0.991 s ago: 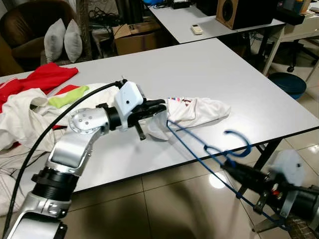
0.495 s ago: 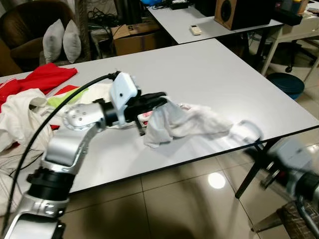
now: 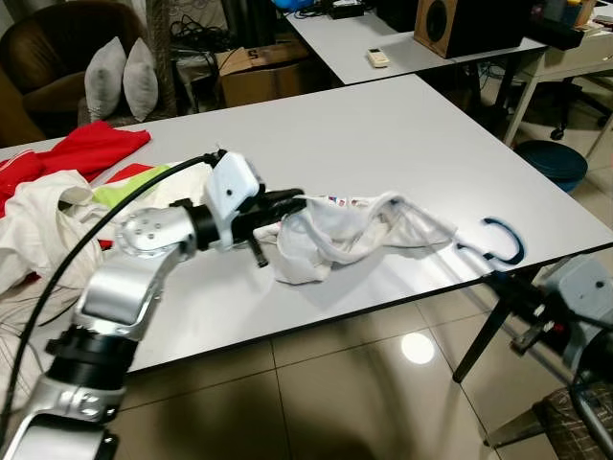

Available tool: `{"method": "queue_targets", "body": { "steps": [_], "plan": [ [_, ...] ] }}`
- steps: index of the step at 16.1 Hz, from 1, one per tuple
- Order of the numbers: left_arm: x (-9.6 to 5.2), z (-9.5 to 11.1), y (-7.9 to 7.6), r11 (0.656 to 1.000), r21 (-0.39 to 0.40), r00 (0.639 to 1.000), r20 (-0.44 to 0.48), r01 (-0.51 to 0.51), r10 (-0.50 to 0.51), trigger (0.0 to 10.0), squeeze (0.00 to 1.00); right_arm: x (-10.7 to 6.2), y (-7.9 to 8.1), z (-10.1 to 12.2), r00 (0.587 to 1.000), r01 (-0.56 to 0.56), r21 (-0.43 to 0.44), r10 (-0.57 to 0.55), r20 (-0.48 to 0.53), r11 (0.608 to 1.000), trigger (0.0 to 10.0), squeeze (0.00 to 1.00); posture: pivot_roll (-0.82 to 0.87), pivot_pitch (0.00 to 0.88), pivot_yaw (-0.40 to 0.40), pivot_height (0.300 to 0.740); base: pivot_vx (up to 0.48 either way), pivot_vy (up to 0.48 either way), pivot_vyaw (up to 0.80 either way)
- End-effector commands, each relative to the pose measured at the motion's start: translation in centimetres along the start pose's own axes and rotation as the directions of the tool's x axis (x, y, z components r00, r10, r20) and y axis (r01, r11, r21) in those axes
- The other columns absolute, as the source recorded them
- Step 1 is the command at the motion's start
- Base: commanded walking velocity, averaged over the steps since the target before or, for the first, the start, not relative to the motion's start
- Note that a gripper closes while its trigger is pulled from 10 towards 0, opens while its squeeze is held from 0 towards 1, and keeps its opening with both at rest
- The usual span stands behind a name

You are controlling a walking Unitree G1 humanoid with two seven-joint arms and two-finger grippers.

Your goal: Hang hanger

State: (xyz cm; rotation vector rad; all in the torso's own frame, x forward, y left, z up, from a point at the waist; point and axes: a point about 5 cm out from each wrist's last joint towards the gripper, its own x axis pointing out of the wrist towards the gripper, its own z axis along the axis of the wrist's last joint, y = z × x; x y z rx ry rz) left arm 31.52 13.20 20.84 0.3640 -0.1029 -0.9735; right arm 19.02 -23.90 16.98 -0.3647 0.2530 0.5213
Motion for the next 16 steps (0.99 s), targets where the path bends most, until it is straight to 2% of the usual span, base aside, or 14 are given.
{"method": "queue_targets", "body": {
  "steps": [1, 2, 3, 6, 11, 16],
  "plan": [
    [0.0, 0.7, 0.7, 0.999, 0.034, 0.999, 0.016, -0.039, 0.038, 0.0, 0.0, 0.1, 1.2, 0.7, 0.995, -0.086, -0.005, 0.086, 0.043, 0.996, 10.0, 0.0, -0.33, 0.0, 0.089, 0.74, 0.0, 0.0, 0.0],
    [0.5, 1.0, 0.8, 0.997, 0.039, 0.997, 0.044, -0.071, 0.069, 0.0, 0.0, 0.1, 2.4, 0.6, 0.985, -0.17, 0.011, 0.169, 0.042, 0.985, 10.0, 0.0, -0.32, 0.0, 0.086, 0.74, 0.0, 0.0, 0.0],
    [0.7, 1.4, 0.7, 0.996, 0.041, 0.995, 0.068, -0.079, 0.076, 0.0, 0.0, 0.1, 2.8, 0.5, 0.98, -0.197, 0.02, 0.196, 0.04, 0.98, 10.0, 0.0, -0.32, 0.0, 0.085, 0.74, 0.0, 0.0, 0.0],
    [0.7, 2.0, 0.7, 0.995, 0.051, 0.99, 0.117, -0.084, 0.078, 0.0, 0.0, 0.0, 3.1, 0.2, 0.973, -0.229, 0.023, 0.229, 0.026, 0.973, 10.0, 0.0, -0.32, 0.0, 0.078, 0.74, 0.0, 0.0, 0.0],
    [-0.2, 2.5, 1.2, 0.991, 0.082, 0.984, 0.152, -0.105, 0.092, 0.0, 0.0, -0.5, 1.4, -1.5, 0.983, -0.144, -0.004, 0.143, -0.112, 0.99, 10.0, 0.0, -0.32, 0.0, 0.067, 0.74, 0.0, 0.0, 0.0],
    [-0.4, 3.4, 1.3, 0.99, 0.1, 0.976, 0.203, -0.1, 0.078, 0.0, 0.0, -0.6, 0.5, -2.5, 0.978, -0.097, -0.006, 0.094, -0.187, 0.995, 10.0, 0.0, -0.32, 0.0, 0.062, 0.74, 0.0, 0.0, 0.0]
  ]
}}
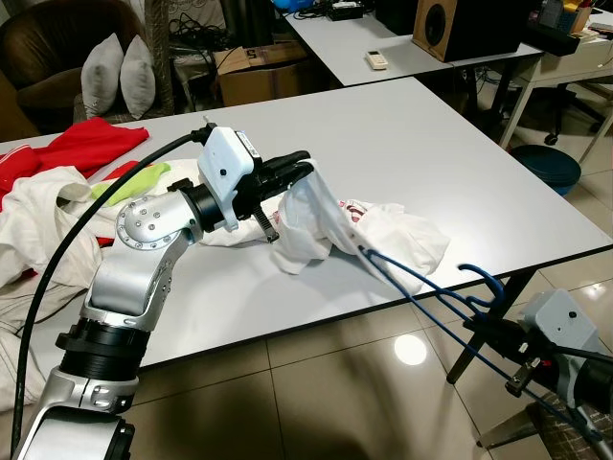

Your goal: Hang hanger

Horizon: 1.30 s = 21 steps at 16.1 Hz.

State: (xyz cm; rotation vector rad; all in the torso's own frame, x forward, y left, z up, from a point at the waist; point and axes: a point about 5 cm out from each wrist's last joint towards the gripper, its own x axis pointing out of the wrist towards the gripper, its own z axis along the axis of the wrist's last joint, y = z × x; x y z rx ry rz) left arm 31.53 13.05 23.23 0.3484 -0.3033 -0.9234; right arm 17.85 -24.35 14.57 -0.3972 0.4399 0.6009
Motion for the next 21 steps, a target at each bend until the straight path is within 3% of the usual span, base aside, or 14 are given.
{"method": "queue_targets", "body": {
  "steps": [1, 5, 8, 10, 12, 16, 18, 19, 21],
  "plan": [
    [-0.1, 1.2, 0.7, 0.999, 0.031, 0.999, 0.047, -0.019, 0.018, 0.0, 0.0, -0.2, -0.3, 0.0, 1.0, 0.011, -0.02, -0.012, -0.018, 1.0, 10.0, 0.0, -0.32, 0.0, 0.062, 0.74, 0.0, 0.0, 0.0],
    [0.3, 1.0, -1.0, 0.995, 0.008, 0.993, 0.048, 0.104, -0.104, 0.0, 0.0, 0.5, -0.7, 0.6, 0.998, 0.045, 0.039, -0.047, 0.05, 0.998, 10.0, 0.0, -0.32, 0.0, 0.065, 0.74, 0.0, 0.0, 0.0],
    [1.0, 0.3, -2.0, 0.988, 0.023, 0.989, -0.007, 0.15, -0.15, 0.0, 0.0, 1.7, 0.1, 0.7, 0.995, -0.044, 0.143, 0.03, 0.099, 0.989, 10.0, 0.0, -0.32, 0.0, 0.063, 0.74, 0.0, 0.0, 0.0],
    [1.3, 0.2, -1.8, 0.99, 0.045, 0.991, -0.017, 0.131, -0.13, 0.0, 0.0, 2.3, 1.2, 0.0, 0.991, -0.117, 0.207, 0.101, 0.087, 0.971, 10.0, 0.0, -0.32, 0.0, 0.06, 0.74, 0.0, 0.0, 0.0],
    [1.3, 1.0, -0.8, 0.996, 0.066, 0.998, 0.011, 0.065, -0.066, 0.0, 0.0, 2.9, 2.3, -1.5, 0.989, -0.15, 0.331, 0.144, 0.042, 0.932, 10.0, 0.0, -0.31, 0.0, 0.057, 0.74, 0.0, 0.0, 0.0],
    [0.8, 2.2, -0.6, 0.996, 0.05, 0.992, 0.103, 0.069, -0.074, 0.0, 0.0, 3.5, 1.6, -1.7, 0.997, -0.07, 0.463, 0.044, 0.067, 0.884, 10.0, 0.0, -0.31, 0.0, 0.058, 0.74, 0.0, 0.0, 0.0],
    [0.4, 2.5, -0.8, 0.993, 0.029, 0.985, 0.125, 0.113, -0.115, 0.0, 0.0, 3.6, 1.0, -1.9, 0.997, -0.032, 0.552, -0.016, 0.082, 0.833, 10.0, 0.0, -0.31, 0.0, 0.056, 0.74, 0.0, 0.0, 0.0],
    [0.0, 1.8, -1.5, 0.984, 0.023, 0.981, 0.074, 0.178, -0.179, 0.0, 0.0, 3.8, 0.7, -2.1, 0.992, -0.019, 0.643, -0.064, 0.105, 0.765, 10.0, 0.0, -0.31, 0.0, 0.052, 0.74, 0.0, 0.0, 0.0],
    [-0.2, 0.9, -1.9, 0.979, 0.029, 0.979, 0.013, 0.201, -0.202, 0.0, 0.0, 3.9, 0.5, -1.9, 0.986, -0.041, 0.713, -0.088, 0.143, 0.7, 10.0, 0.0, -0.31, 0.0, 0.049, 0.74, 0.0, 0.0, 0.0]
  ]
}}
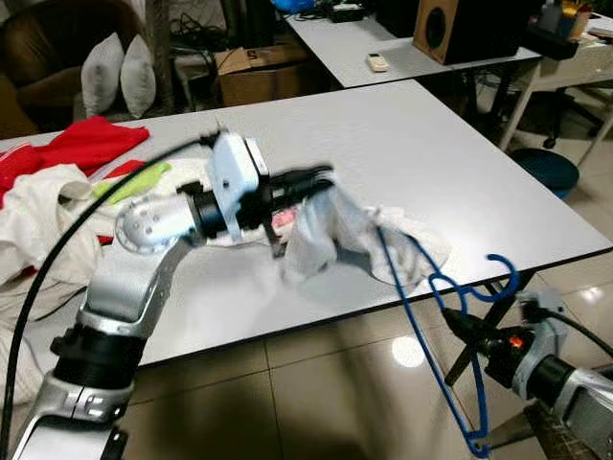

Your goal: Hang hanger

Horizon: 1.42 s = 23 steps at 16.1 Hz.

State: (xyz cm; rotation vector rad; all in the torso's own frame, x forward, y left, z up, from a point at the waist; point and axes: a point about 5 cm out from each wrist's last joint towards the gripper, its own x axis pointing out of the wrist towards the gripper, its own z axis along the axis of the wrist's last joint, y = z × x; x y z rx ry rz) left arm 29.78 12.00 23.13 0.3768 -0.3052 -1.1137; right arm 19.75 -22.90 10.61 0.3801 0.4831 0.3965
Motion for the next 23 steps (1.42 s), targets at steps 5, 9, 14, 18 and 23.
{"method": "queue_targets", "body": {
  "steps": [5, 9, 14, 18, 23],
  "plan": [
    [1.1, -2.1, -2.1, 0.994, 0.071, 0.989, -0.126, 0.089, -0.079, 0.0, 0.0, 1.7, 1.2, 0.3, 0.994, -0.041, 0.289, 0.01, 0.11, 0.956, 10.0, 0.0, -0.31, 0.0, 0.046, 0.74, 0.0, 0.0, 0.0],
    [1.2, -5.1, -3.7, 0.99, 0.06, 0.973, -0.2, 0.129, -0.115, 0.0, 0.0, 6.1, 1.9, 3.9, 0.935, -0.068, 0.523, -0.129, 0.332, 0.849, 10.0, 0.0, -0.32, 0.0, 0.074, 0.74, 0.0, 0.0, 0.0],
    [1.0, -6.4, -4.4, 0.985, 0.038, 0.96, -0.233, 0.167, -0.153, 0.0, 0.0, 11.9, 4.5, 8.2, 0.891, -0.217, 0.722, -0.169, 0.421, 0.657, 10.0, 0.0, -0.27, 0.0, 0.087, 0.74, 0.0, 0.0, 0.0],
    [1.7, -5.2, -4.7, 0.989, -0.034, 0.981, -0.127, 0.143, -0.146, 0.0, 0.0, 13.7, 5.0, 8.8, 0.891, -0.199, 0.756, -0.206, 0.404, 0.624, 10.0, 0.0, -0.25, 0.0, 0.074, 0.74, 0.0, 0.0, 0.0],
    [1.8, -3.5, -4.3, 0.974, -0.173, 0.989, -0.007, 0.144, -0.148, 0.0, 0.0, 15.3, 4.2, 9.2, 0.862, -0.171, 0.835, -0.331, 0.384, 0.523, 10.0, 0.0, -0.23, 0.0, 0.071, 0.74, 0.0, 0.0, 0.0]
  ]
}}
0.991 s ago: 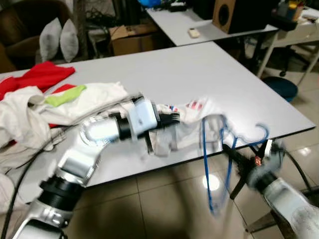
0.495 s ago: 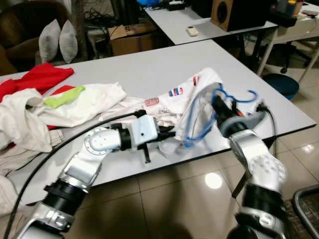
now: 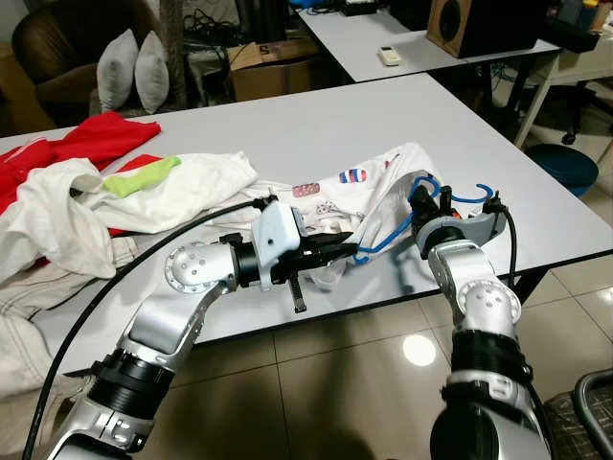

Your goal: Hang hanger

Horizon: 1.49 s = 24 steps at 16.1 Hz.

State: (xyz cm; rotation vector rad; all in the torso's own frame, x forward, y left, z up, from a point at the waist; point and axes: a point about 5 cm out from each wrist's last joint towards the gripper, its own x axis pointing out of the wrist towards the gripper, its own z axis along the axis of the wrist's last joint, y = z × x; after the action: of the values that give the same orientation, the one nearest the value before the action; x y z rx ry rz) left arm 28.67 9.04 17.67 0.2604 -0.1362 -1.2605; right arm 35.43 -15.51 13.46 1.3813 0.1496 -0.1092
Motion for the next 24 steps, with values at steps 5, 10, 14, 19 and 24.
{"method": "queue_targets", "body": {
  "steps": [5, 10, 14, 19, 24],
  "plan": [
    [0.0, 0.0, -0.6, 0.993, -0.092, 0.997, -0.02, 0.075, -0.077, 0.9, 0.0, 1.4, 1.8, -0.6, 0.999, -0.029, 0.152, 0.021, 0.05, 0.988, 10.0, 0.0, -0.22, 0.0, 0.071, 0.74, 0.0, 0.0, 0.0],
    [3.4, 2.5, -0.2, 0.986, -0.156, 0.992, 0.121, 0.063, -0.044, 0.0, 0.0, 1.8, 1.1, -2.6, 1.0, 0.028, 0.071, -0.028, 0.0, 0.997, 10.0, 0.0, -0.21, 0.0, 0.067, 0.74, 0.0, 0.0, 0.0],
    [5.3, 1.3, 0.4, 0.986, -0.159, 0.996, 0.057, -0.056, 0.066, 0.0, 0.0, 1.5, 1.8, -3.4, 1.0, 0.004, 0.073, -0.003, -0.023, 0.997, 10.0, 0.0, -0.22, 0.0, 0.083, 0.74, 0.0, 0.0, 0.0],
    [2.6, -0.3, 3.5, 0.953, -0.037, 0.948, -0.117, -0.301, 0.295, 4.2, 0.0, -0.7, 2.4, -1.6, 0.998, -0.056, 0.055, 0.058, -0.038, 0.997, 10.0, 0.0, -0.22, 0.0, 0.063, 0.74, 0.0, 0.0, 0.0],
    [3.7, 2.5, 3.0, 0.936, -0.267, 0.955, 0.124, -0.231, 0.271, 10.0, 1.0, -1.8, 1.5, -2.4, 0.994, -0.032, 0.016, 0.033, -0.106, 0.999, 10.0, 0.0, -0.22, 0.0, 0.065, 0.74, 0.0, 0.0, 0.0]
  ]
}}
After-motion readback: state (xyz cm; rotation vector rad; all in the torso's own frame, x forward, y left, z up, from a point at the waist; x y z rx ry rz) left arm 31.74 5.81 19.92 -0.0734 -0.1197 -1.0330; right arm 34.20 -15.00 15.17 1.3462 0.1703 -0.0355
